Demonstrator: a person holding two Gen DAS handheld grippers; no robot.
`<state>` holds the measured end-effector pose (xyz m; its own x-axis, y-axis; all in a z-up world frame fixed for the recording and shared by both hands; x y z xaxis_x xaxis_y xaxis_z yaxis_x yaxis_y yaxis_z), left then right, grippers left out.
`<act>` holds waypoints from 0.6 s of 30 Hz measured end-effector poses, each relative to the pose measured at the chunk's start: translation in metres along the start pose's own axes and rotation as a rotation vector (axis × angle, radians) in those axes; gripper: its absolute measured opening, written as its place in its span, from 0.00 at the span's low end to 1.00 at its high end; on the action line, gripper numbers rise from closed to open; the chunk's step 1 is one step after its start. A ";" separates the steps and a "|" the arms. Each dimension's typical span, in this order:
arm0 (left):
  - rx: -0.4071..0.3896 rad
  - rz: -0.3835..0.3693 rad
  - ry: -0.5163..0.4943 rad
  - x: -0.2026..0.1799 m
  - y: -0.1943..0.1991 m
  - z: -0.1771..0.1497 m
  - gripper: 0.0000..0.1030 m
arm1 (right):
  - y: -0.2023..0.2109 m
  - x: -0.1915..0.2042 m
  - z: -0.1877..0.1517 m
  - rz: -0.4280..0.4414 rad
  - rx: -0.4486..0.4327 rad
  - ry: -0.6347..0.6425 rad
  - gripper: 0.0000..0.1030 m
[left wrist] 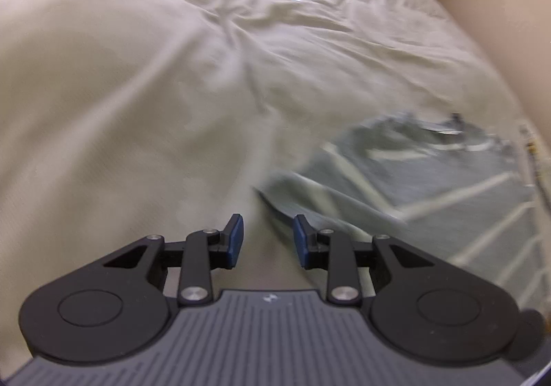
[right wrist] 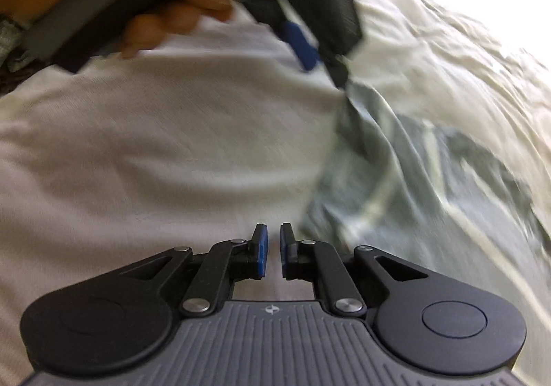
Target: Fold clothes
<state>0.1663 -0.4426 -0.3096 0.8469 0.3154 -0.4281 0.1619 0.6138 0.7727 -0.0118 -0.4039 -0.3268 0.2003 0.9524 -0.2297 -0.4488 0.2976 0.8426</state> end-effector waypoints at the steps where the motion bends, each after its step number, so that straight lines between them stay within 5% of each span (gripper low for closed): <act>1: 0.004 -0.013 0.006 -0.003 -0.002 -0.005 0.26 | 0.001 -0.003 -0.006 -0.012 0.015 0.000 0.13; 8: 0.034 -0.106 0.045 -0.028 -0.013 -0.038 0.23 | 0.019 -0.015 -0.048 -0.036 0.063 -0.018 0.16; 9: 0.038 -0.119 0.051 -0.031 -0.015 -0.043 0.18 | 0.021 -0.016 -0.051 -0.038 0.066 -0.022 0.16; 10: 0.042 -0.133 0.056 -0.035 -0.016 -0.048 0.00 | 0.026 -0.016 -0.054 -0.039 0.068 -0.027 0.17; 13: 0.054 -0.172 0.073 -0.045 -0.021 -0.062 0.00 | 0.039 -0.014 -0.063 -0.038 0.073 -0.041 0.19; 18: 0.050 -0.120 0.141 -0.037 -0.001 -0.082 0.00 | 0.042 -0.021 -0.066 -0.038 0.066 -0.052 0.26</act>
<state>0.0931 -0.3957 -0.3323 0.7411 0.3429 -0.5772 0.2852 0.6175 0.7331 -0.0924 -0.4073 -0.3191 0.2619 0.9352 -0.2383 -0.3816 0.3272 0.8645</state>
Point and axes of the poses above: each gripper's, at about its wrist camera, not at the fingertips, and y roughly against the way its jaws point, x to its left, z to its top, the point moved 3 cm from there along -y, roughly the way its jaws point, and after that the axes turned 13 degrees about -z, right-handed, at the moved point
